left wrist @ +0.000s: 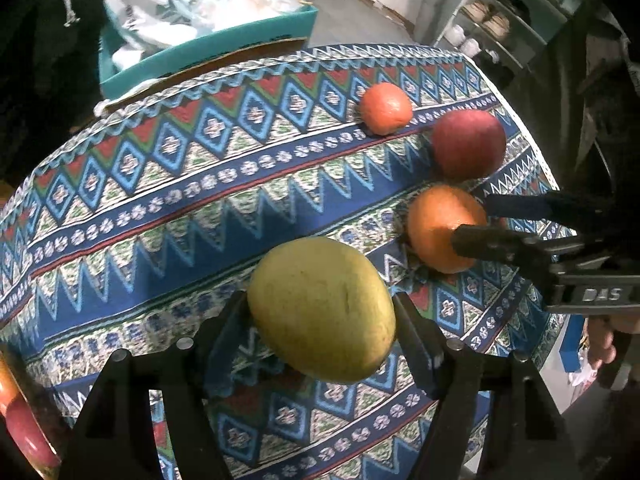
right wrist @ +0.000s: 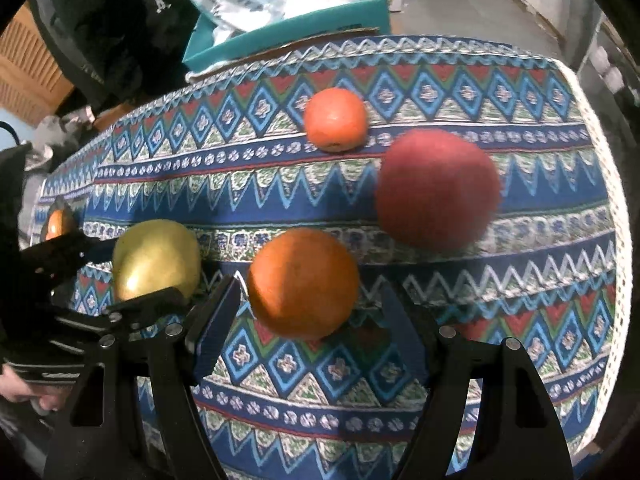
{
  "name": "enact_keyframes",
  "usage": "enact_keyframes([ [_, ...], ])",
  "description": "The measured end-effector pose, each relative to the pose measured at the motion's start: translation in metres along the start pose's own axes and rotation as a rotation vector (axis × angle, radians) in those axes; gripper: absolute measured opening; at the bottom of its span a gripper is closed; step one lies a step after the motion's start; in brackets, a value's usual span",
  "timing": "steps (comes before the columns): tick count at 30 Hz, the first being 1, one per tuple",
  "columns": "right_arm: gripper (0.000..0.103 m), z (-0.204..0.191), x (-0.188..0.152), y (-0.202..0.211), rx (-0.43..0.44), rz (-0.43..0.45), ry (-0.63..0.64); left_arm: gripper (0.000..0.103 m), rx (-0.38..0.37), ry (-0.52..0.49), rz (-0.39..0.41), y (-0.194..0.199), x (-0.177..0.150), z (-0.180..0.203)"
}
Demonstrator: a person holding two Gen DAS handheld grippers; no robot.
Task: Organize fruits
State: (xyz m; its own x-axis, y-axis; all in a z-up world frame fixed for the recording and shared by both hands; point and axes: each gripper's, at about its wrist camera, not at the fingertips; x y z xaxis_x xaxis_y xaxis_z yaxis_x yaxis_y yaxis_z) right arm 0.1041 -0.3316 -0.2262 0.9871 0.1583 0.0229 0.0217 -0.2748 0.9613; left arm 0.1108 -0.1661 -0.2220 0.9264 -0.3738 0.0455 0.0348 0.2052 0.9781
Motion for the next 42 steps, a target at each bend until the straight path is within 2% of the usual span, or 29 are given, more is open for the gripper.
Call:
enact_keyframes([
  [8, 0.073, -0.008, 0.012, -0.038, -0.019, -0.057, 0.006, 0.073, 0.017, -0.002, 0.006, 0.001, -0.008, -0.005],
  [10, 0.067, -0.010, 0.012, -0.037, -0.042, -0.035, 0.011, 0.073, 0.017, -0.002, 0.009, 0.002, -0.010, -0.007],
  [21, 0.065, -0.034, 0.008, -0.027, -0.134, -0.003, 0.058, 0.072, 0.024, 0.019, 0.029, 0.014, -0.018, -0.016],
  [25, 0.065, -0.043, 0.008, -0.012, -0.128, 0.032, 0.072, 0.068, 0.028, 0.015, 0.048, 0.022, -0.023, -0.016],
  [31, 0.065, -0.057, 0.005, 0.011, -0.115, 0.080, 0.087, 0.046, -0.017, 0.014, 0.091, 0.041, -0.028, -0.015],
  [35, 0.065, -0.055, 0.001, 0.013, -0.094, 0.071, 0.068, 0.046, -0.040, 0.039, 0.083, 0.039, -0.024, -0.017],
  [38, 0.065, -0.050, -0.002, 0.008, -0.070, 0.059, 0.056, 0.048, -0.051, 0.047, 0.031, 0.024, -0.019, -0.020],
  [42, 0.065, -0.041, -0.001, 0.003, -0.043, 0.050, 0.027, 0.050, -0.061, 0.066, 0.009, 0.013, -0.013, -0.020],
])
Point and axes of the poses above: each gripper's, at about its wrist camera, not at the fingertips, and y roughly against the way its jaws point, z to its right, x to its top, and after that the axes turned 15 degrees about -z, right-handed
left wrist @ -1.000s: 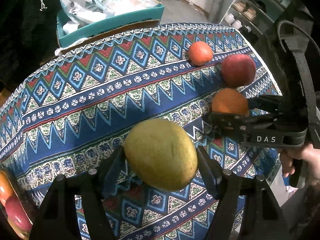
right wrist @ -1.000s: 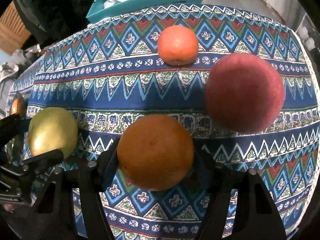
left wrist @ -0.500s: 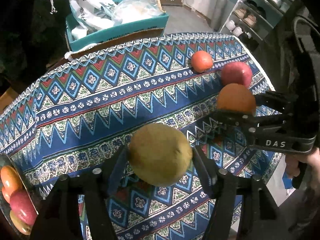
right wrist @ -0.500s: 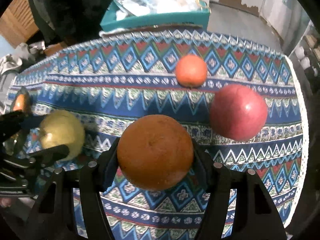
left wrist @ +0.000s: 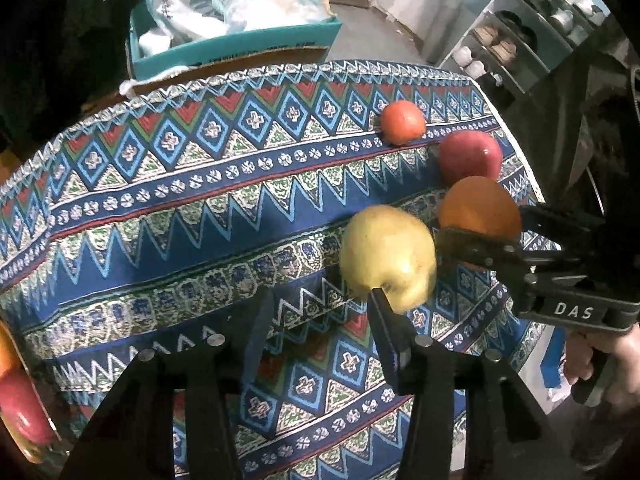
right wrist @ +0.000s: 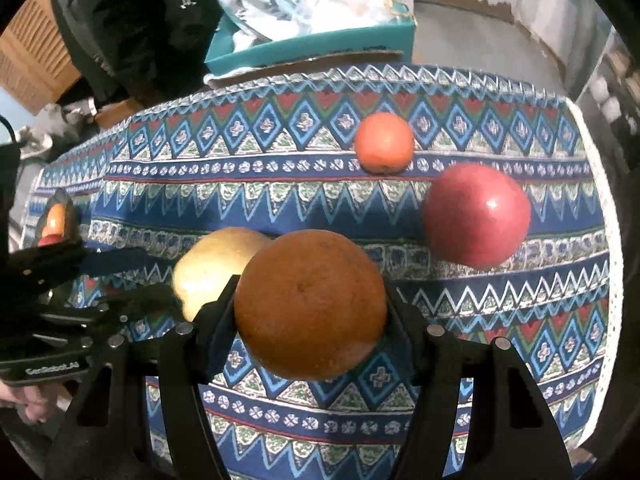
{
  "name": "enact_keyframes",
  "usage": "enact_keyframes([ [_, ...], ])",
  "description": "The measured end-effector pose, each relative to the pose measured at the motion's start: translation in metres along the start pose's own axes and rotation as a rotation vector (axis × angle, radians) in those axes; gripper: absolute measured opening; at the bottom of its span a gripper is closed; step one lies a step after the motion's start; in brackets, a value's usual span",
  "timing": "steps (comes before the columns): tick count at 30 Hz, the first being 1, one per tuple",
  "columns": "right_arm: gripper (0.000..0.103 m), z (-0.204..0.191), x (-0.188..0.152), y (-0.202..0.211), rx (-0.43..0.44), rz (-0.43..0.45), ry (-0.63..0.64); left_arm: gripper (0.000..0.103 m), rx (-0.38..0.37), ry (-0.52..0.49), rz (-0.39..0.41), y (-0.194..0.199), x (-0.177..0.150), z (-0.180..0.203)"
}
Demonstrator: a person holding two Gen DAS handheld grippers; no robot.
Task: Organize fruits
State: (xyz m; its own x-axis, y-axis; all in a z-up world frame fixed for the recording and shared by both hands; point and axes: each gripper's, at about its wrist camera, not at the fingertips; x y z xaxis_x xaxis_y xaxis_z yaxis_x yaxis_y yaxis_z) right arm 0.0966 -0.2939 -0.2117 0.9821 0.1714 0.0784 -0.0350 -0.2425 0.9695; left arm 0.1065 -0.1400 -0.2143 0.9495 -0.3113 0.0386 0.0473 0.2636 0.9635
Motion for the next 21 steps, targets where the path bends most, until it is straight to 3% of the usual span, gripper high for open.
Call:
enact_keyframes([
  [5, 0.065, 0.011, 0.002, -0.005, 0.052, 0.001, -0.026, 0.051, 0.026, 0.003, 0.011, 0.001, 0.005, 0.003],
  [14, 0.065, 0.019, 0.001, -0.007, 0.070, -0.008, -0.035, 0.054, 0.030, 0.024, -0.021, 0.000, 0.007, -0.001],
  [21, 0.065, 0.032, -0.002, 0.005, 0.050, 0.012, -0.059, 0.077, 0.091, 0.042, -0.030, 0.005, 0.005, -0.004],
])
Point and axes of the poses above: each gripper's, at about its wrist camera, not at the fingertips, and y roughly against the way its jaws point, z to its right, x to its top, and after that the axes turned 15 degrees about -z, right-handed
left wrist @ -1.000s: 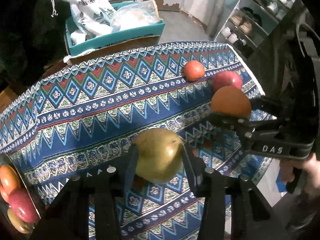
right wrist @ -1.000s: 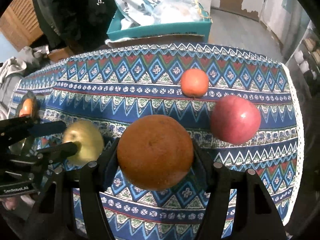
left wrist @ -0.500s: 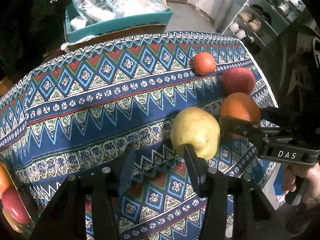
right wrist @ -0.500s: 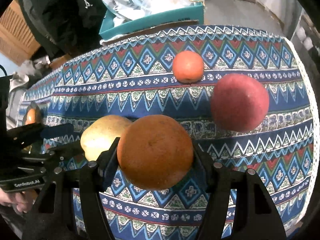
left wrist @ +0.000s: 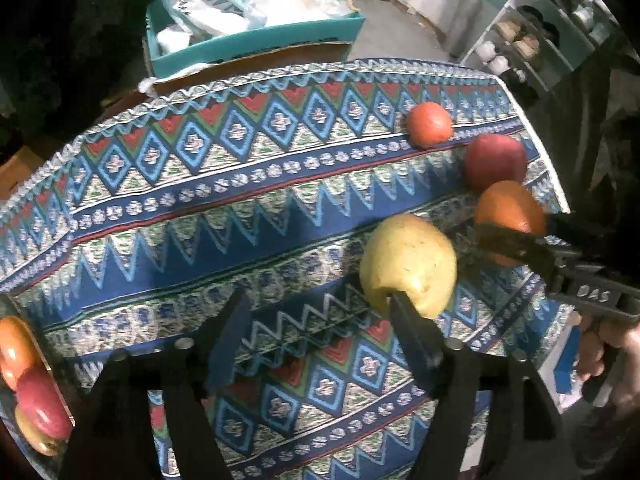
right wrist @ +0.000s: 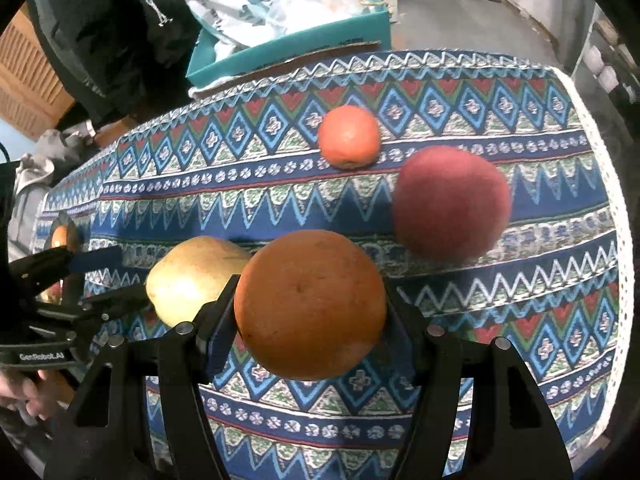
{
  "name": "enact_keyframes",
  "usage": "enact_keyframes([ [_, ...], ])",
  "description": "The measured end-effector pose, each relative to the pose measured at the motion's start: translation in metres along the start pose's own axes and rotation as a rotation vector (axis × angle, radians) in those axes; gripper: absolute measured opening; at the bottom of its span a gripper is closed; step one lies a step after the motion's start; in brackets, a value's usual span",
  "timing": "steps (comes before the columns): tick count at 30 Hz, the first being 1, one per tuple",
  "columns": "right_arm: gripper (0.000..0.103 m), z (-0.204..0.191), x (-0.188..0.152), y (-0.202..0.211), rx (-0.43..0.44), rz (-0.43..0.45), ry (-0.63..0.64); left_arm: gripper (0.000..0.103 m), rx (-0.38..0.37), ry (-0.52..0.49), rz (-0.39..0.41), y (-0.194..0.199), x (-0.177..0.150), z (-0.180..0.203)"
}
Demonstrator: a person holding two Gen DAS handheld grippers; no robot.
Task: Organize fruits
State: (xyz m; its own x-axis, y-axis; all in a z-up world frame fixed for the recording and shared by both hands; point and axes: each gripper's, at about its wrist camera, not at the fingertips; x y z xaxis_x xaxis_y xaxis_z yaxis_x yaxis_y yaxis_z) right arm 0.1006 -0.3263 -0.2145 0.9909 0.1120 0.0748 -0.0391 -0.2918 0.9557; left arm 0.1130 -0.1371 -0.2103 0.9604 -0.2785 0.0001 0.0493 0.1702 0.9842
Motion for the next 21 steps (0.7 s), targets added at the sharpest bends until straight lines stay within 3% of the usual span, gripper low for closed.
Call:
enact_keyframes([
  [12, 0.065, 0.008, -0.004, 0.016, 0.002, 0.025, -0.008, 0.081, 0.073, 0.017, -0.053, 0.003, -0.008, -0.009],
  [15, 0.065, 0.007, -0.003, 0.016, -0.006, 0.028, -0.006, 0.081, 0.186, 0.012, -0.051, 0.005, -0.011, -0.007],
  [18, 0.065, 0.006, -0.003, 0.016, -0.010, 0.026, -0.002, 0.081, 0.252, 0.000, -0.031, 0.010, -0.016, -0.005],
  [21, 0.065, 0.006, -0.004, 0.016, -0.008, 0.024, -0.003, 0.081, 0.189, -0.003, -0.005, 0.020, -0.020, -0.006],
])
Point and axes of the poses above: each gripper's, at about its wrist camera, not at the fingertips, and y roughly against the way its jaws point, z to its right, x to its top, and after that the axes turned 15 degrees about -z, right-handed
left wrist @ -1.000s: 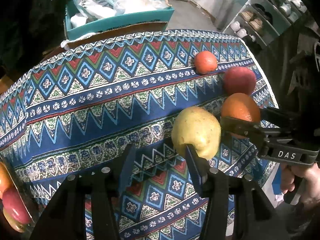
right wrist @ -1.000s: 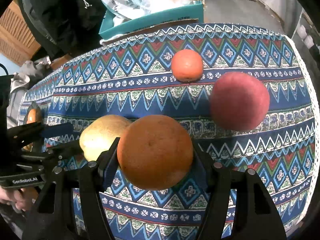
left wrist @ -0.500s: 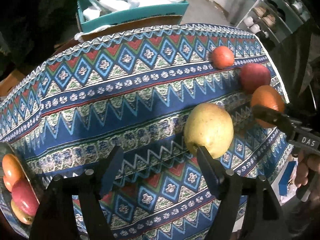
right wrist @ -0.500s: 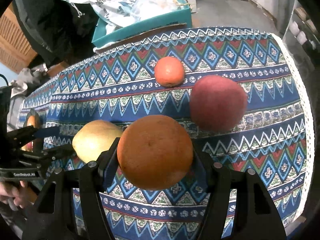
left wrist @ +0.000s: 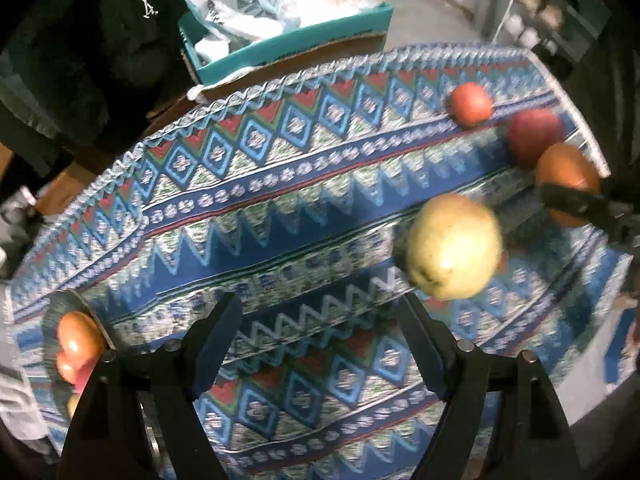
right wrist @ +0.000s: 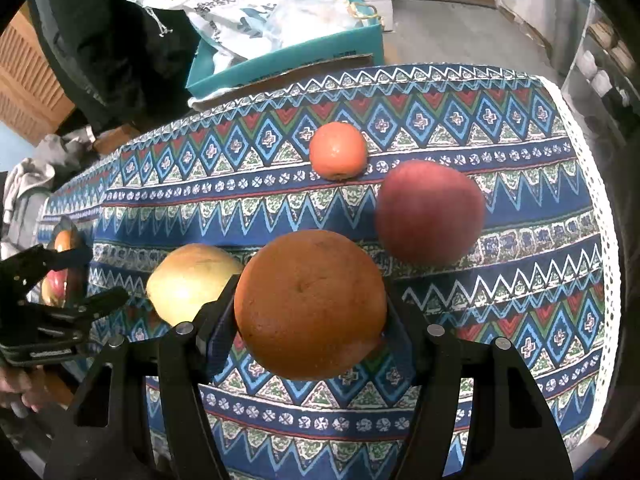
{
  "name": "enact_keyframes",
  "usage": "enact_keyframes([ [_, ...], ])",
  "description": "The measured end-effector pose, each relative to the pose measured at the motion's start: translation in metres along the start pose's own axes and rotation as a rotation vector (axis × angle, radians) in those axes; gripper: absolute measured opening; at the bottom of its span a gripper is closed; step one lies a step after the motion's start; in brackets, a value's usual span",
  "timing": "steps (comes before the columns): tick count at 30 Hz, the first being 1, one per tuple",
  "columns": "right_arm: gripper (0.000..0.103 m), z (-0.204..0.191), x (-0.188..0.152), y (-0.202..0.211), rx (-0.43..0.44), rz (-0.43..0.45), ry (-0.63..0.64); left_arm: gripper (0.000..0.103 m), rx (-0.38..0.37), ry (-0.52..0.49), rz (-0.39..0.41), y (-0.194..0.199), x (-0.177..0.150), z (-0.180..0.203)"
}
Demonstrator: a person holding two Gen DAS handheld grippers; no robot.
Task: Organize fruits
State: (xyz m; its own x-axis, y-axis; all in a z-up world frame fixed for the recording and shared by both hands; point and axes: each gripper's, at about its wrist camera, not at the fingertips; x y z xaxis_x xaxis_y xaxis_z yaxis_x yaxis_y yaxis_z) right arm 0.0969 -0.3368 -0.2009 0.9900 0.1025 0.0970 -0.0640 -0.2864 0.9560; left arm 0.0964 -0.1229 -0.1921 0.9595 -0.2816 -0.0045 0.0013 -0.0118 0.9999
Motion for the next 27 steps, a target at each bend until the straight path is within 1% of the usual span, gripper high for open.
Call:
enact_keyframes([
  [3, 0.065, 0.000, -0.001, 0.003, 0.004, 0.004, -0.006, 0.082, -0.122, -0.025, 0.032, 0.010, 0.000, 0.003],
  [5, 0.065, 0.001, -0.002, 0.006, 0.006, 0.007, -0.009, 0.090, -0.180, -0.074, 0.037, 0.014, 0.003, 0.012],
  [6, 0.065, 0.002, -0.003, 0.009, 0.007, 0.009, -0.012, 0.090, -0.199, -0.101, 0.038, 0.015, 0.005, 0.018],
  [8, 0.065, 0.004, -0.005, 0.012, 0.009, 0.013, -0.017, 0.090, -0.208, -0.143, 0.039, 0.013, 0.012, 0.031],
  [11, 0.065, 0.007, -0.008, 0.015, 0.010, 0.014, -0.022, 0.090, -0.219, -0.175, 0.027, 0.006, 0.022, 0.046],
  [14, 0.065, 0.011, -0.013, 0.018, 0.005, 0.013, -0.031, 0.090, -0.257, -0.174, 0.005, -0.007, 0.036, 0.051],
  [19, 0.065, 0.021, -0.018, 0.019, -0.008, 0.011, -0.051, 0.090, -0.292, -0.158, -0.029, -0.027, 0.049, 0.061],
  [21, 0.065, 0.025, -0.018, 0.019, -0.007, 0.010, -0.061, 0.090, -0.294, -0.158, -0.040, -0.033, 0.051, 0.064],
  [27, 0.065, 0.030, -0.016, 0.015, -0.006, 0.003, -0.071, 0.090, -0.269, -0.162, -0.072, -0.055, 0.057, 0.073],
])
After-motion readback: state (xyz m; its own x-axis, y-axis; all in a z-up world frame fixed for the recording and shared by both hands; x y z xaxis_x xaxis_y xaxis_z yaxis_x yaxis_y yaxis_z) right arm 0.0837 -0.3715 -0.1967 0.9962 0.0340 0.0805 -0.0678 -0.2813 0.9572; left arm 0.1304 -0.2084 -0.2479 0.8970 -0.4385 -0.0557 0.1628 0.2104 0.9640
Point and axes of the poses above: each gripper's, at about its wrist camera, not at the fingertips, and y roughly against the way its jaws point, z to its right, x to its top, and after that the axes turned 15 degrees about -z, right-handed
